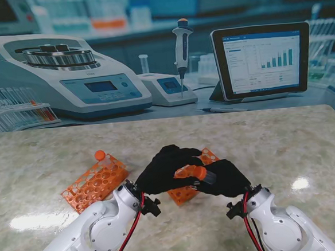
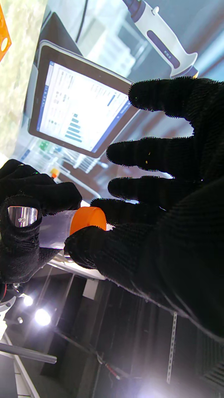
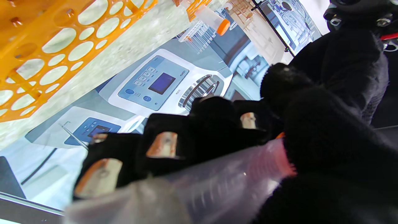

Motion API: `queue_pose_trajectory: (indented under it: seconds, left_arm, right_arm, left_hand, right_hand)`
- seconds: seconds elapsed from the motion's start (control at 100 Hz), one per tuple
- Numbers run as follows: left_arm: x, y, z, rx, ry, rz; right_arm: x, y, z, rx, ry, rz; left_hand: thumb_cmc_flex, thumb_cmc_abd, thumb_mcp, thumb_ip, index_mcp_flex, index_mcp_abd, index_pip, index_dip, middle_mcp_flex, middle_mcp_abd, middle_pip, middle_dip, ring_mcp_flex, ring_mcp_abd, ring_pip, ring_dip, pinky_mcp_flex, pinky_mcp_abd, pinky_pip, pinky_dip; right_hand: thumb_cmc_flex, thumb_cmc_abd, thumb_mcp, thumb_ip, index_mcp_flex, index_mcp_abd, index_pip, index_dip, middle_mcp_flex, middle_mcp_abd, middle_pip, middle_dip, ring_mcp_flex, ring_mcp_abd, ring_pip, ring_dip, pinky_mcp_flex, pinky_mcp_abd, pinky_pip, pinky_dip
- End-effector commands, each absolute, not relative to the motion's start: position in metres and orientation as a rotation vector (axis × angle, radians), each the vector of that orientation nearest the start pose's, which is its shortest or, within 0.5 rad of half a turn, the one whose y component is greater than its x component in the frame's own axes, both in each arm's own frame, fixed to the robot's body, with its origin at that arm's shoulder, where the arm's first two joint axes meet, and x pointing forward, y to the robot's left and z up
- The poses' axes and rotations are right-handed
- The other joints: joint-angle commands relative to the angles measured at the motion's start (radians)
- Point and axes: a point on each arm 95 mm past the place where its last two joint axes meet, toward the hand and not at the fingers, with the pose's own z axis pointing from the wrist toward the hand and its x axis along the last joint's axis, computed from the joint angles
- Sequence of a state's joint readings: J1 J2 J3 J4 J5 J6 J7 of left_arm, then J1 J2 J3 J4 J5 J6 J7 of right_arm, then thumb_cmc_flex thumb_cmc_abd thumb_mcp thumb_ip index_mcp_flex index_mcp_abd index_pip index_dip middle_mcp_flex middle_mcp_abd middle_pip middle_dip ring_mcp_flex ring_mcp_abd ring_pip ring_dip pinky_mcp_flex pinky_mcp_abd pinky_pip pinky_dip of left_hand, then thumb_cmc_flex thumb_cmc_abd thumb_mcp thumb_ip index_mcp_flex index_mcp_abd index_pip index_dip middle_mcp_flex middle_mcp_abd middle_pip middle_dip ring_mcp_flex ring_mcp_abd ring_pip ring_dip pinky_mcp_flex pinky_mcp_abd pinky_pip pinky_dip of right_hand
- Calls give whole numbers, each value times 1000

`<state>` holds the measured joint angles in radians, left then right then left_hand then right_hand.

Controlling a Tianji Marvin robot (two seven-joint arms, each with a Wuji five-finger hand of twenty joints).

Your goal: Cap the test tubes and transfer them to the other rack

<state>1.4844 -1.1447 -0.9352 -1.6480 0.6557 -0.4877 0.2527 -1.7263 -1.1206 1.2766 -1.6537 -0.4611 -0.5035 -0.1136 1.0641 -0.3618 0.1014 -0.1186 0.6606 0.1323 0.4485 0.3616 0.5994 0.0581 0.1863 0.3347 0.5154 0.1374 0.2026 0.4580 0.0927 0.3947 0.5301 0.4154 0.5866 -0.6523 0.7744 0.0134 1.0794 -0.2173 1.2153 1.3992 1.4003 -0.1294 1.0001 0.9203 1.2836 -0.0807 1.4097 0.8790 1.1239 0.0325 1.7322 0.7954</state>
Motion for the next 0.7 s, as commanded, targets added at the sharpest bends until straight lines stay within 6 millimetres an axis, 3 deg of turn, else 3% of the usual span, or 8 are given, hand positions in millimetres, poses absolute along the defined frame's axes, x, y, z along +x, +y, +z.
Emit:
queue_pose_trajectory:
  seconds: [0.0,0.17,0.38,0.69]
  left_arm:
    - [351,-134,-282,-987,1440,-2490]
    - [350,-135,-284,-969,1460,-2486]
    - [351,-137,-284,-957,1467,-2493]
    - [352,-139,-283,-937,1485,-2498]
  right_arm:
    - [342,24,-317,-1554,-1344,-2578]
    - [342,24,-317,-1554,-1342,-2577]
    - [342,23,-316,-1556,-1337,-2583]
    - [341,22,-317,-1558,-1338,-2581]
  left_hand:
    - [204,47,415,83,96,-204,49,8,-4,-25,-22,-21,11,-31,-14,-14,-3,8,32,-7]
    - [203,15,469,74,50,-293,71,12,-13,-28,-32,-36,-8,-25,-30,-33,-10,-3,27,-13]
    - [222,3,497,68,16,-355,66,-3,-29,-31,-42,-48,-32,-16,-43,-46,-19,-9,18,-18]
    - [227,1,580,57,2,-373,68,-17,-42,-35,-42,-60,-45,-12,-45,-55,-29,-10,6,-22]
  right_hand:
    - [46,14,-7,-22,19,-49,52,22,40,-3,-2,17,38,-84,200,72,76,-81,273,31]
    - [46,14,-7,-22,19,-51,52,22,40,-4,-2,17,38,-84,200,72,76,-81,274,31]
    - [47,14,-6,-22,20,-49,52,22,40,-4,-2,17,38,-85,200,72,76,-81,274,31]
    - [46,13,-7,-22,20,-49,52,22,40,-3,-1,17,38,-86,200,72,76,-81,274,31]
